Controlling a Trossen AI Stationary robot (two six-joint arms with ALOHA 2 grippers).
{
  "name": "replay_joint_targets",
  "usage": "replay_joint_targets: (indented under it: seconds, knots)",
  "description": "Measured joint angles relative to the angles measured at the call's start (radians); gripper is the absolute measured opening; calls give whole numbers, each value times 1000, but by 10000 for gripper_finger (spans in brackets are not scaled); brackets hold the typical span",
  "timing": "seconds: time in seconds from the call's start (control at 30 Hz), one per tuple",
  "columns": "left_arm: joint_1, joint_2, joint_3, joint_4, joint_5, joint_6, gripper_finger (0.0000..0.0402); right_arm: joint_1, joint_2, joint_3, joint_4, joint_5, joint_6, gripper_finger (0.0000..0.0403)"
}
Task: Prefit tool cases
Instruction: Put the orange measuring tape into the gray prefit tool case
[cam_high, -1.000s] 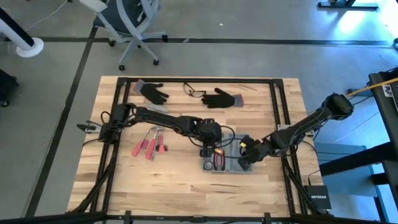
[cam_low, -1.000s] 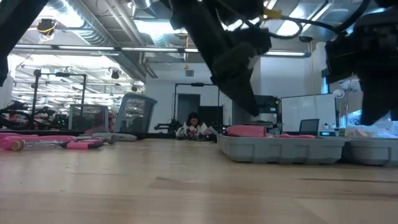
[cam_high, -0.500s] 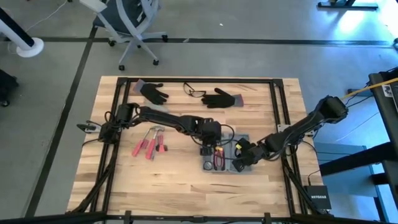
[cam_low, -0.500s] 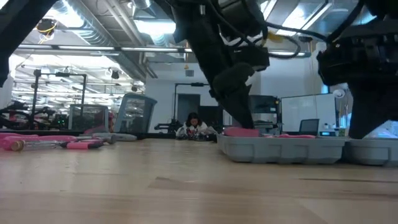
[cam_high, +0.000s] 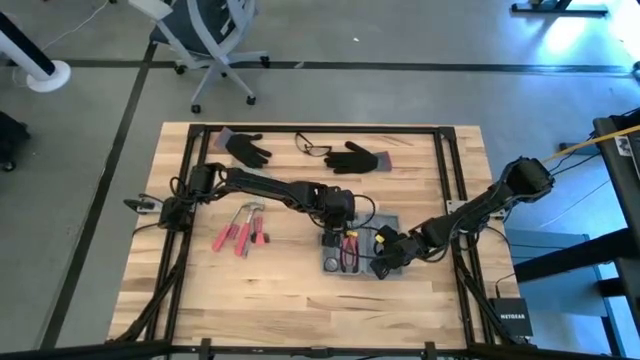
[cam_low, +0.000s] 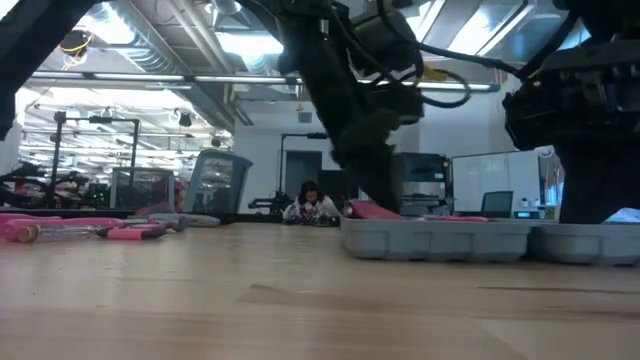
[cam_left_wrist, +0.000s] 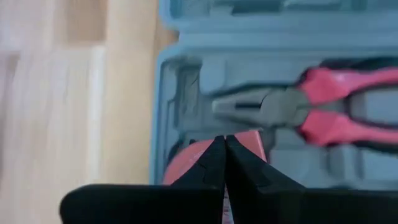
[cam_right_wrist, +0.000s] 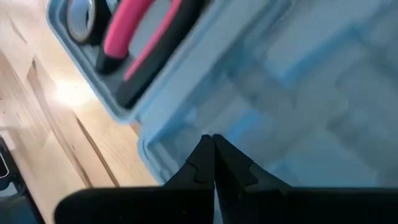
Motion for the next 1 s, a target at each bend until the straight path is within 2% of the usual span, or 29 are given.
replay_joint_targets:
  seconds: [0.2,0.43,0.73,0.87,1.0]
  knots:
    - [34,-109,7,-60,-8,14,0,0,0,0,4,1,-1,0]
    - [54,-106,-6,-130,55,38,0,-1,0,0,7,1,-3,0]
    - [49,-108,-37,-269,60,1,0,-1,0,0,6,10,-2,0]
    - [47,-107,-86,-269,58,-23,0,-1,0,0,5,11,-2,0]
    - [39,-108,-112,-188,58,-23,0,-1,0,0,5,11,-2,0]
